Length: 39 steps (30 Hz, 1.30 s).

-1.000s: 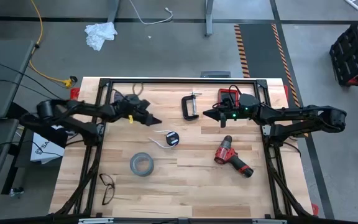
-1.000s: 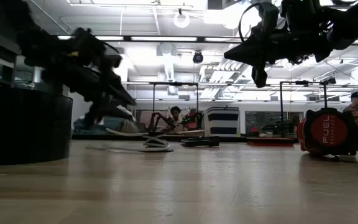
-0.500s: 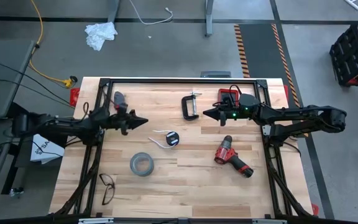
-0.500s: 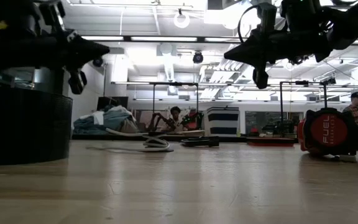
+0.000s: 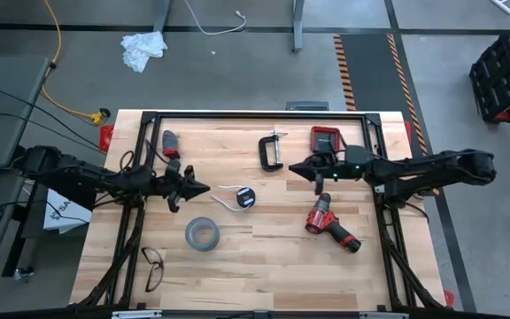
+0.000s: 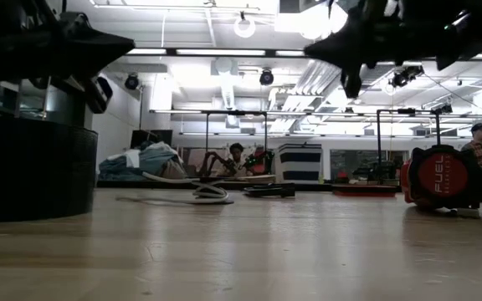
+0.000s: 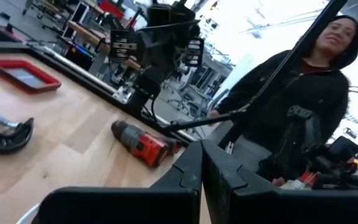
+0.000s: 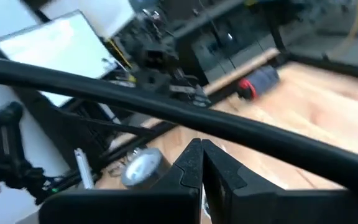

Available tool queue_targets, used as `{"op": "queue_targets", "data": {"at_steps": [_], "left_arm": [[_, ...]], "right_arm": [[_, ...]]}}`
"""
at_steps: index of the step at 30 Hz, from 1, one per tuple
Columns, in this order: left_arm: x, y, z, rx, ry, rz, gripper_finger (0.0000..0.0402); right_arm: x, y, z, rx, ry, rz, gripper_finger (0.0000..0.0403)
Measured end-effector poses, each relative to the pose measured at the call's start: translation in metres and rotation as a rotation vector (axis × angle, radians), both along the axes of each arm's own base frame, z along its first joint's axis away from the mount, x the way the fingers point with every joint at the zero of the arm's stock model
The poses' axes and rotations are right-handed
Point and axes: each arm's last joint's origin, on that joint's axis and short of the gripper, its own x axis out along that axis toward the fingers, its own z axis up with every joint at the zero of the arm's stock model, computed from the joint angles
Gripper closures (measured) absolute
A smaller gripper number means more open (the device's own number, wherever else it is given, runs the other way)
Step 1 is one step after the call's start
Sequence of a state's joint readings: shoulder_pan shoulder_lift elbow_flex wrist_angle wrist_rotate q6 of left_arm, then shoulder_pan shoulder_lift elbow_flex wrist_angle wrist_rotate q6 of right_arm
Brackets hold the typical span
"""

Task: Coil cords
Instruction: Return to Home Position

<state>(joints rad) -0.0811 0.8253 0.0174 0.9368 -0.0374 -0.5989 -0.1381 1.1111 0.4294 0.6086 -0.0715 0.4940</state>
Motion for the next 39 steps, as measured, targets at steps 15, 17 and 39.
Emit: {"op": "queue_targets", "data": {"at_steps": [15, 17, 39], "left_arm": [[0.000, 0.003, 0.000, 0.271, 0.001, 0.129, 0.0401], [0.000, 0.003, -0.003, 0.323, 0.035, 0.108, 0.0401], [-0.001, 0.003, -0.022, 0.357, 0.213, 0.070, 0.0401]], "right_arm": [[-0.058, 0.013, -0.043, -0.218, -0.203, 0.036, 0.0403], [-0.057, 0.014, -0.055, -0.250, -0.090, 0.066, 0.0403], [-0.068, 0.023, -0.101, 0.896, 0.443, 0.084, 0.0403]]}}
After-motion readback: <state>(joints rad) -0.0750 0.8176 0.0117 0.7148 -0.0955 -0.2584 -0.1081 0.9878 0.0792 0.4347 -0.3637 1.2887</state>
